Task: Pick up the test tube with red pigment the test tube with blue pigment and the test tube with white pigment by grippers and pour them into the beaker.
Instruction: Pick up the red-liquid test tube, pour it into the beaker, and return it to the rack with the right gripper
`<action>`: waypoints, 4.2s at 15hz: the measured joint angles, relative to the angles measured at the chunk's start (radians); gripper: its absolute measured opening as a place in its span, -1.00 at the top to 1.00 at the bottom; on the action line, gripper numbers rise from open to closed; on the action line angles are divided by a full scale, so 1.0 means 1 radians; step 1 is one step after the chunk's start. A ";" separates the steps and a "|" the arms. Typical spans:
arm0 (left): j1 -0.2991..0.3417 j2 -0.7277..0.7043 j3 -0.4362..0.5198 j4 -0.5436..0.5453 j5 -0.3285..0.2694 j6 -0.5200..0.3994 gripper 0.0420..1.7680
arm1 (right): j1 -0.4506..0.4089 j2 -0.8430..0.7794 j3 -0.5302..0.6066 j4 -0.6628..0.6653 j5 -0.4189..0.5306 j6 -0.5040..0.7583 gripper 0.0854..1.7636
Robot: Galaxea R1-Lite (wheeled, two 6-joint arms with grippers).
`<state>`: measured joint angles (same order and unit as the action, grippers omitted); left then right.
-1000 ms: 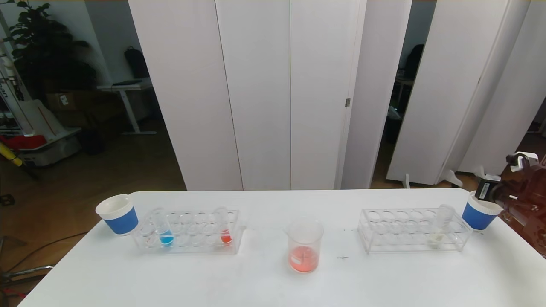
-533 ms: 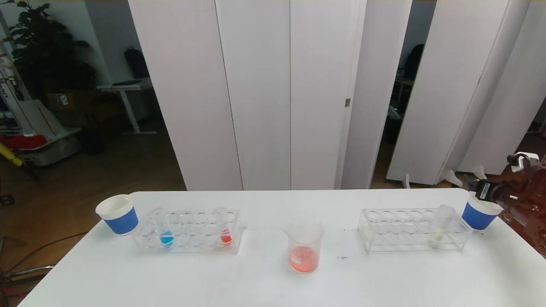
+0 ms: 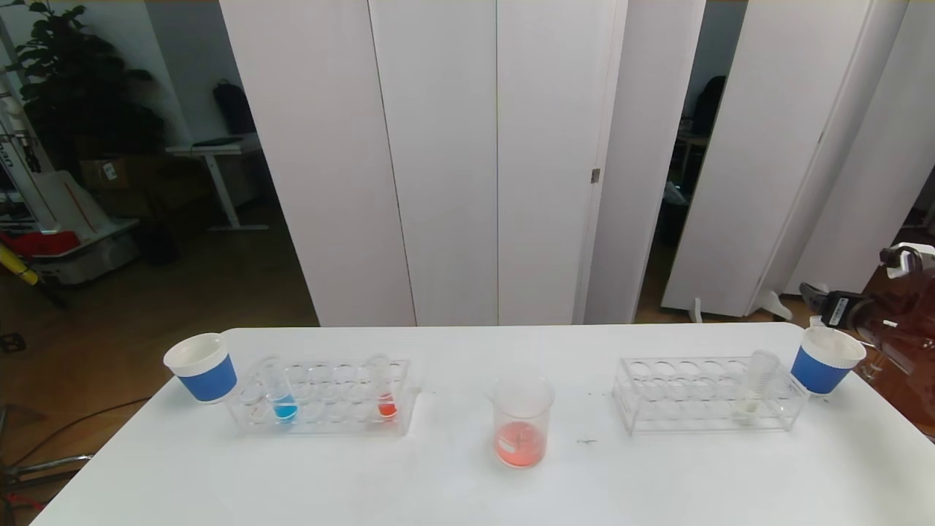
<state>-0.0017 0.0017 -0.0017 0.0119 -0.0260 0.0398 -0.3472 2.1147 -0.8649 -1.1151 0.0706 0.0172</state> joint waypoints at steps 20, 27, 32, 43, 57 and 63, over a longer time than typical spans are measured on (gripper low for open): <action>0.000 0.000 0.000 0.000 0.000 0.000 -0.97 | 0.424 -0.729 0.080 0.750 -0.009 -0.016 -0.98; 0.000 0.000 0.000 0.000 0.000 0.000 -0.97 | 0.437 -1.001 0.215 0.750 -0.006 -0.014 -0.98; 0.000 0.000 0.000 0.000 0.000 0.000 -0.97 | 0.393 -1.309 0.370 0.756 0.002 -0.003 -0.98; 0.000 0.000 0.000 0.000 0.000 0.000 -0.97 | 0.358 -1.927 0.654 1.111 -0.008 0.093 -0.98; 0.000 0.000 0.000 0.000 0.000 0.000 -0.97 | 0.351 -2.115 0.863 1.110 -0.080 0.013 -0.98; 0.000 0.000 0.000 0.000 0.000 0.000 -0.97 | 0.351 -2.116 0.865 1.113 -0.083 0.016 -0.98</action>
<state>-0.0017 0.0017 -0.0017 0.0119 -0.0257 0.0398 0.0043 -0.0009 0.0000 -0.0019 -0.0128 0.0330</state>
